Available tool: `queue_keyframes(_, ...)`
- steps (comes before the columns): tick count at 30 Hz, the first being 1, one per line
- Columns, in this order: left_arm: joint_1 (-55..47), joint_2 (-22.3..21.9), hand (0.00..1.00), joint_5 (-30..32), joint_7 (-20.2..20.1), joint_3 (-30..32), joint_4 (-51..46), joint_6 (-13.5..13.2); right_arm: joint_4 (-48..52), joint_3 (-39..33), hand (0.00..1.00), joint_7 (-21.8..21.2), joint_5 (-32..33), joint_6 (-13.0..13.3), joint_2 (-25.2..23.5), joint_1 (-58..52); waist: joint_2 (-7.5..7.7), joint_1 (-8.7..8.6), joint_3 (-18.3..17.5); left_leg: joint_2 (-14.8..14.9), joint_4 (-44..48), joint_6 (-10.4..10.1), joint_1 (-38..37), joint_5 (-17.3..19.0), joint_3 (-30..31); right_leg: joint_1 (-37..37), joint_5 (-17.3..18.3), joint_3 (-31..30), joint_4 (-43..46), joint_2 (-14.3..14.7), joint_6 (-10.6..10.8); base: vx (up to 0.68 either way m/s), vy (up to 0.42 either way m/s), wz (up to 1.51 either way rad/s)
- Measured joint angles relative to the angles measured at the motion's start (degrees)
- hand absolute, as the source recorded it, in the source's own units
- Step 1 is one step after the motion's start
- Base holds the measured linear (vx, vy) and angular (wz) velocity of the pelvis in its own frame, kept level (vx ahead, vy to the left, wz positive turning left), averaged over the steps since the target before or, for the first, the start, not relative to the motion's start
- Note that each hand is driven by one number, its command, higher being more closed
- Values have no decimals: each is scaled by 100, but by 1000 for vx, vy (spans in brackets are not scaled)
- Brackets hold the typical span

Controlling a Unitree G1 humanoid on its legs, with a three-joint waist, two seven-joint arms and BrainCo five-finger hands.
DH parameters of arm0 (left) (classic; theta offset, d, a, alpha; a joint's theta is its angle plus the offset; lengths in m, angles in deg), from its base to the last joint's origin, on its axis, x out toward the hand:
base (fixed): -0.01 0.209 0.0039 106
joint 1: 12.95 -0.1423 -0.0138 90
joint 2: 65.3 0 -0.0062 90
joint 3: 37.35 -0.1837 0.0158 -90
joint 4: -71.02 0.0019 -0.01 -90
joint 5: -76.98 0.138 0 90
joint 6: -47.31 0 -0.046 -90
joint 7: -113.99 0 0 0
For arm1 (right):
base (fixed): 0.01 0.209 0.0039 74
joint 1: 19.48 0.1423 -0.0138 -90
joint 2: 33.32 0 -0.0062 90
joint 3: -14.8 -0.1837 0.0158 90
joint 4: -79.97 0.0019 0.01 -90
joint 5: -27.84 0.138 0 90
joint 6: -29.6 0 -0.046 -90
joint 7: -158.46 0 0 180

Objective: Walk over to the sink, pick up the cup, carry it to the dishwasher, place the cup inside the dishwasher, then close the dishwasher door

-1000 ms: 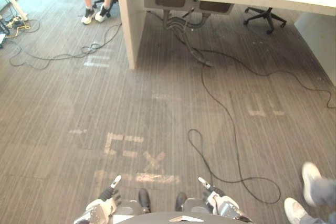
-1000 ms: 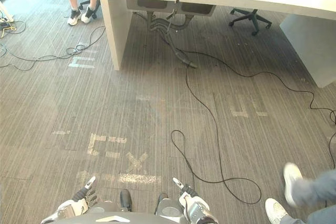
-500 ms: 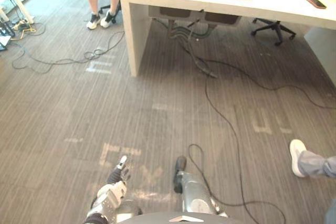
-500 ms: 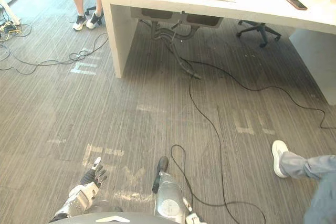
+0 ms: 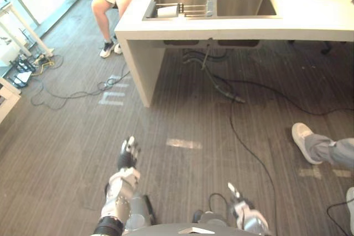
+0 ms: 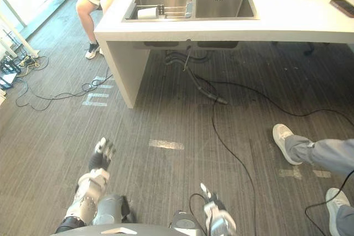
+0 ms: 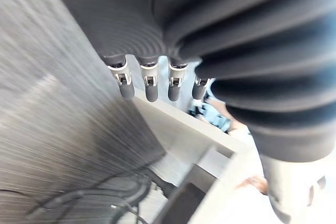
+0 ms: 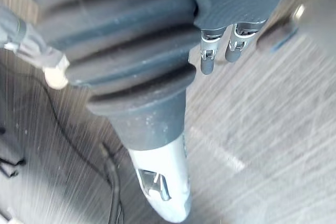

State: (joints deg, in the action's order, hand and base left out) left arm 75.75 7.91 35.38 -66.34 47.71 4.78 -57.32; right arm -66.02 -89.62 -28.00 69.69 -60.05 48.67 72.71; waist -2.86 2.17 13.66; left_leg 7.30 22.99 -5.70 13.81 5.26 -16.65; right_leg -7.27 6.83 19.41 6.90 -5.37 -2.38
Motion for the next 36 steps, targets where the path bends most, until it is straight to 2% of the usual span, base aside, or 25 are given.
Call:
queue_keyframes(3, -80, -2, 0, 190, 386, -145, -672, -172, 124, 80, 0, 57, 3, -18, 66, -28, -44, 120, 30, -430, -1669, -146, 14, -652, 409, -373, 266, -39, 18, -25, 234, 385, 141, -9)
queue_keyframes(5, -85, -7, 0, 194, 572, -126, -800, -189, 122, 24, 0, 82, 108, -110, 75, -317, -131, 168, 31, -369, -1670, -152, -117, -707, 348, -664, 699, -48, 319, 28, 466, 462, 246, -3)
queue_keyframes(6, -108, 2, 0, 192, 623, -117, -874, -253, 63, -144, 0, 101, 397, -317, 90, -501, -287, 183, -3, -193, -1669, 295, -269, -1119, 257, -862, 1061, -137, 545, 177, 616, 413, 224, 1)
queue_keyframes(7, -87, 48, 0, 192, 645, -17, -937, -278, -106, -274, 0, 169, 628, -520, -2, -571, -131, 179, -5, -240, -1377, 748, -289, -1472, 124, -963, 1304, -184, 753, 39, 640, 404, 207, 1)
queue_keyframes(9, -30, 168, 0, 194, 746, 153, -1178, -390, -340, -468, 0, 202, 747, -725, -200, -672, 261, 202, -27, -511, -1187, 949, -168, -1188, 37, -952, 1376, -331, 696, -223, 626, 360, 156, 10)
queue_keyframes(10, 34, 188, 0, 199, 839, 157, -1378, -425, -484, -684, 0, 212, 715, -775, -284, -717, 332, 224, -27, -607, -1050, 999, -39, -1031, 51, -940, 1235, -370, 613, -290, 607, 352, 163, 16)
queue_keyframes(14, 37, 181, 0, 367, 1211, 156, -1923, -403, -884, -1279, 0, 225, 385, -780, -289, -869, 276, 251, -159, -815, -1033, 1099, -79, -654, 47, -759, 675, -710, 906, -465, 637, 324, 207, 5)
queue_keyframes(16, 39, 181, 0, 500, 1264, 157, -2269, -384, -921, -1503, 0, 202, 252, -678, -300, -978, 233, 214, -300, -939, -1331, 1145, -235, -623, 50, -176, 409, -1016, 2019, -630, 1042, 285, 199, 7)
queue_keyframes(17, 71, 201, 0, 650, 1270, 158, -2541, -364, -911, -1540, 0, 191, 148, -619, -327, -987, 228, 157, -308, -991, -1448, 1201, -380, -579, 49, 326, 78, -1320, 3175, -689, 1673, 260, 158, 8)
queue_keyframes(18, 110, 249, 0, 762, 1303, 168, -2703, -300, -900, -1548, 0, 192, 11, -543, -378, -982, 250, 134, -307, -1038, -1502, 1219, -512, -530, 49, 783, -150, -1460, 4140, -733, 1929, 240, 120, 2)
queue_keyframes(19, 106, 303, 0, 823, 1362, 170, -2854, -219, -894, -1576, 0, 193, -89, -469, -441, -987, 270, 137, -310, -1099, -1600, 1214, -697, -486, 33, 1135, -193, -1435, 4980, -840, 1888, 286, 122, -16)
queue_keyframes(20, 87, 307, 0, 840, 1427, 188, -2992, -137, -786, -1647, 0, 186, -176, -343, -461, -983, 252, 89, -302, -1187, -1762, 1158, -1073, -423, -6, 1579, -71, -1084, 5821, -1116, 1410, 243, 89, -23)
queue_keyframes(22, 102, 312, 0, 850, 1458, 220, -3020, -143, -749, -1610, 0, 160, -183, -289, -457, -981, 189, 15, -317, -1185, -1839, 1107, -1345, -330, -16, 1912, 245, -715, 5862, -1270, 818, 259, 29, -14)
queue_keyframes(23, 107, 312, 0, 844, 1455, 251, -3099, -187, -653, -1489, 0, 176, -226, -284, -459, -986, 181, -31, -328, -1155, -1895, 1042, -1554, -253, -5, 2149, 503, -499, 5298, -1289, 680, 226, -17, -3)
queue_keyframes(24, 118, 312, 0, 839, 1454, 250, -3139, -195, -607, -1480, 0, 188, -265, -283, -486, -1000, 181, -49, -327, -1135, -1904, 1016, -1605, -228, 11, 2194, 571, -438, 4991, -1286, 651, 233, -82, 6)
queue_keyframes(26, 287, 320, 0, 800, 1425, 211, -3243, -289, -544, -1473, 0, 225, -359, -285, -564, -1080, 94, -97, -341, -928, -1726, 885, -1642, -51, 139, 2285, 590, -325, 3281, -1111, 615, 244, -159, 29)
queue_keyframes(28, 598, 492, 0, 732, 1365, 234, -3249, -361, -573, -1257, 0, 218, -387, -336, -564, -1246, 70, -186, -333, -648, -1199, 646, -1598, 265, 440, 2130, -72, -549, 1803, -913, 641, 277, -252, 66)
queue_keyframes(29, 630, 519, 0, 674, 1345, 243, -3257, -370, -579, -1203, 0, 215, -388, -337, -571, -1307, 115, -195, -361, -624, -1117, 572, -1634, 348, 528, 2068, -315, -579, 1631, -916, 643, 280, -319, 65)
queue_keyframes(30, 642, 597, 0, 541, 1313, 266, -3340, -403, -594, -1064, 0, 199, -401, -349, -626, -1391, 264, -193, -450, -651, -1009, 456, -1714, 516, 650, 1921, -925, -597, 1359, -975, 580, 333, -403, 49)
queue_keyframes(31, 632, 639, 0, 435, 1250, 259, -3452, -424, -677, -1038, 0, 120, -399, -363, -694, -1539, 503, -134, -613, -667, -873, 350, -1723, 695, 732, 1737, -801, -522, 1192, -1038, 730, 364, -435, 33)
queue_keyframes(32, 618, 538, 0, 381, 1224, 252, -3443, -449, -738, -1050, 0, 88, -401, -365, -659, -1493, 396, -89, -644, -516, -775, 259, -1700, 773, 758, 1698, -745, -418, 1146, -925, 716, 319, -407, 20)
queue_keyframes(33, 611, 361, 0, 270, 1193, 188, -3447, -401, -773, -1047, 0, -18, -505, -347, -524, -1471, 208, -46, -721, -290, -718, 160, -1593, 832, 820, 1690, -673, -259, 1060, -706, 647, 320, -364, 9)
queue_keyframes(34, 614, 247, 0, 84, 1110, 108, -3443, -288, -765, -1056, 0, -91, -581, -343, -427, -1394, 91, -33, -728, -151, -836, 111, -1631, 795, 875, 1686, -621, -162, 1008, -552, 571, 241, -268, 13)
queue_keyframes(35, 621, 223, 0, -43, 1084, 81, -3438, -198, -765, -1076, 0, -119, -560, -350, -415, -1342, 59, -40, -730, -102, -955, 70, -1692, 730, 878, 1669, -593, -132, 1015, -497, 540, 155, -147, 4)
queue_keyframes(36, 691, 249, 0, -532, 374, 109, -2859, 270, -793, -1732, 0, -960, -299, -670, -649, -1418, 333, -40, -853, -236, -1594, 102, -1983, 419, 856, 1219, -1054, -130, 148, -369, 630, 0, 0, 0)
